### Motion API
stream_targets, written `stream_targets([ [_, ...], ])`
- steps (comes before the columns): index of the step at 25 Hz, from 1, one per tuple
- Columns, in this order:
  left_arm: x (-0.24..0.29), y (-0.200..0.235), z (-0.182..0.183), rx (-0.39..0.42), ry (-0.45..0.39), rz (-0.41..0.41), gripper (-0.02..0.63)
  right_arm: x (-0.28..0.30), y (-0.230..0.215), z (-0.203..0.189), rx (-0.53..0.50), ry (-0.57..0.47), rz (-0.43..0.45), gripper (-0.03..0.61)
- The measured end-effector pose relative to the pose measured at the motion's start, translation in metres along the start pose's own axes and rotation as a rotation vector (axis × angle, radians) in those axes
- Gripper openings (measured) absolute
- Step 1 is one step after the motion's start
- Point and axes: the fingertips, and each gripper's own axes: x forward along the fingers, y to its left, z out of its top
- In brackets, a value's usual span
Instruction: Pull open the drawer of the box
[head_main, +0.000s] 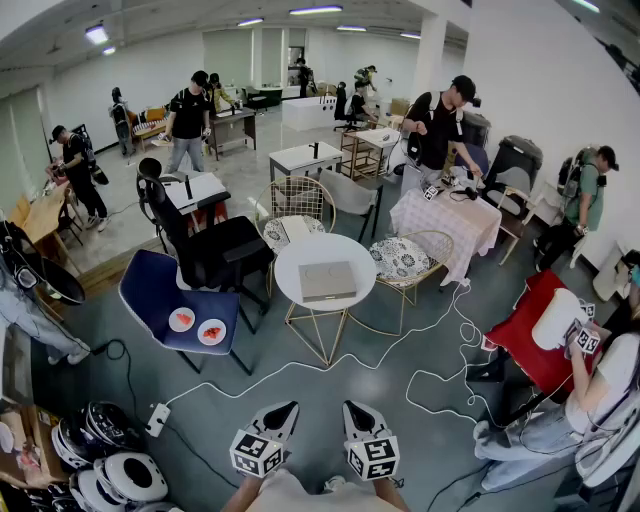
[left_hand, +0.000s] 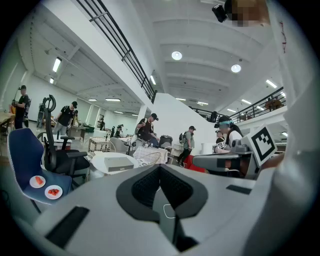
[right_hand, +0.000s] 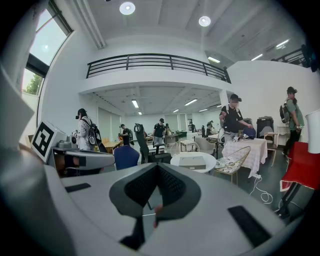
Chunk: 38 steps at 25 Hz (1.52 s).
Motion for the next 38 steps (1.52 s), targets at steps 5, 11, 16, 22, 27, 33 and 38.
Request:
stream_targets([
  [5,-0.011,0.004,-0.002,-0.002,-0.004,0.0,0.012,0.0,0.011,-0.002,0.0,0.002,0.0,0.015],
  [11,-0.005,0.003,-0.002,-0.006,-0.005,0.014,0.011,-0.002,0.009,-0.004,0.002,0.008,0.022,0.015],
  [16,0.006,-0.009,-0.003,0.004,-0.002,0.018,0.011,-0.008,-0.003,-0.002,0.005,-0.009,0.052,0.015],
  [22,0.024,-0.024,-0.007,0.019,0.021,0.028,0.011,-0.018,-0.028,-0.003,0.045,-0.03,0.077,0.017],
  [27,0.04,-0.037,-0.009,0.025,0.017,0.043,0.012,-0.028,-0.051,-0.019,0.041,-0.004,0.076,0.017],
  [33,0.052,-0.044,-0.016,0.008,0.022,0.059,0.011,-0.035,-0.071,-0.029,0.052,0.019,0.068,0.017],
  [38,0.065,-0.042,-0.017,0.014,0.028,0.051,0.012,-0.026,-0.078,-0.026,0.039,0.015,0.09,0.015],
])
